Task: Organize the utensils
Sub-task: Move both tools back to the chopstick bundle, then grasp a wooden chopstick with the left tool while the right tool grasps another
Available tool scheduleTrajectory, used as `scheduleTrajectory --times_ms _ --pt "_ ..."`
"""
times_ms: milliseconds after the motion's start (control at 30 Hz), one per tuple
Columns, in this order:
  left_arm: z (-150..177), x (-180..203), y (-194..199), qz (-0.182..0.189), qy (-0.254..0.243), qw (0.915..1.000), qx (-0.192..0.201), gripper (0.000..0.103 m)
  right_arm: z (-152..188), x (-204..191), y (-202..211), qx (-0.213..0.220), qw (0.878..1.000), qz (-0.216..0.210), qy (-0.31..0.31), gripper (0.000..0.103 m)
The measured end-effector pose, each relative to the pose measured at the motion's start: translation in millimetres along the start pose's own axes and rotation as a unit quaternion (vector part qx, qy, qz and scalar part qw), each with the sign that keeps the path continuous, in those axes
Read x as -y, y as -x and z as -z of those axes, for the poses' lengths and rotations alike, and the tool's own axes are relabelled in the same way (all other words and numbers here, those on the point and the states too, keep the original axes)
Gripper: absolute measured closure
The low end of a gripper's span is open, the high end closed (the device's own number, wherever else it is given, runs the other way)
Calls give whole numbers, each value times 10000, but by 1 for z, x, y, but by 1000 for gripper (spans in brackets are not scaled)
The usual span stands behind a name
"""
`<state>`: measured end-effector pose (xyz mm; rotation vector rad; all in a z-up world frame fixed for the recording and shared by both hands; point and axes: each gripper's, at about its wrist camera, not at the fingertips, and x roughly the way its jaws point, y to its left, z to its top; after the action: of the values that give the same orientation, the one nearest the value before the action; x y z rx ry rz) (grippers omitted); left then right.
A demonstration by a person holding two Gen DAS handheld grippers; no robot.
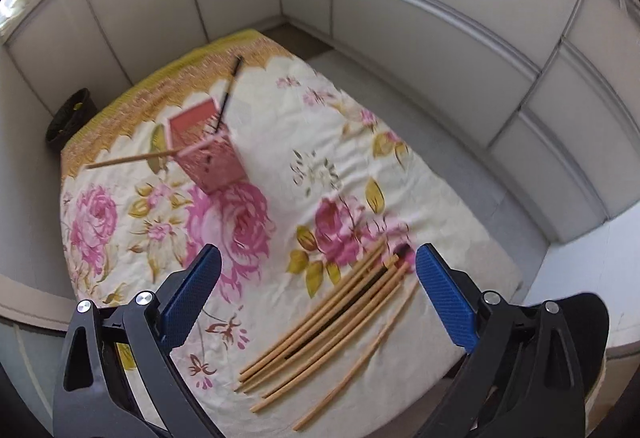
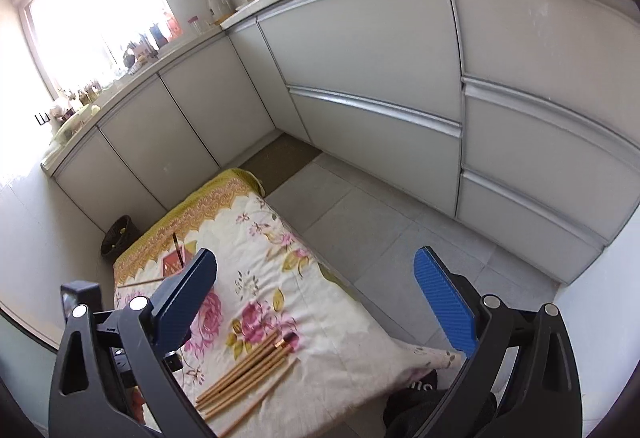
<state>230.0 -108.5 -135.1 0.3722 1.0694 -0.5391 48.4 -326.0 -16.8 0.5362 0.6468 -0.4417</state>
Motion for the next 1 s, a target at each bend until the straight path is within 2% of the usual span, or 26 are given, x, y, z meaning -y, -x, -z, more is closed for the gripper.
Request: scheduleTrajectory --times_ms 133,233,300,333,400,467,500,733,1000 --pt "2 26 -51 -204 -599 9959 -646 11 21 17 -15 -463 9989 -39 -62 7" --pt "-2 38 -79 -219 -765 9921 -968 23 33 20 -27 -761 9970 -84 -60 7" --pt "-8 41 -94 -115 -768 9899 -1186 35 39 19 -35 -902 9959 -82 -21 7" --pt "-10 42 -101 -65 -775 9883 -1311 45 41 18 -39 -970 9952 -87 4 7" --pt "-14 41 -117 -12 -768 9845 -1574 55 46 16 -46 -1117 9937 -98 48 7" --pt "-17 42 -130 67 -782 9805 -1802 81 50 12 -53 -1260 9919 -77 103 7" --pt "-18 42 -136 133 -799 9784 -1901 84 52 10 -56 -1320 9911 -70 133 7" --pt "-21 46 -157 473 -891 9727 -2090 85 64 -1 -77 -1660 9858 -13 256 7" --pt "-25 48 -161 860 -905 9701 -2082 85 67 -7 -88 -1794 9833 52 315 7"
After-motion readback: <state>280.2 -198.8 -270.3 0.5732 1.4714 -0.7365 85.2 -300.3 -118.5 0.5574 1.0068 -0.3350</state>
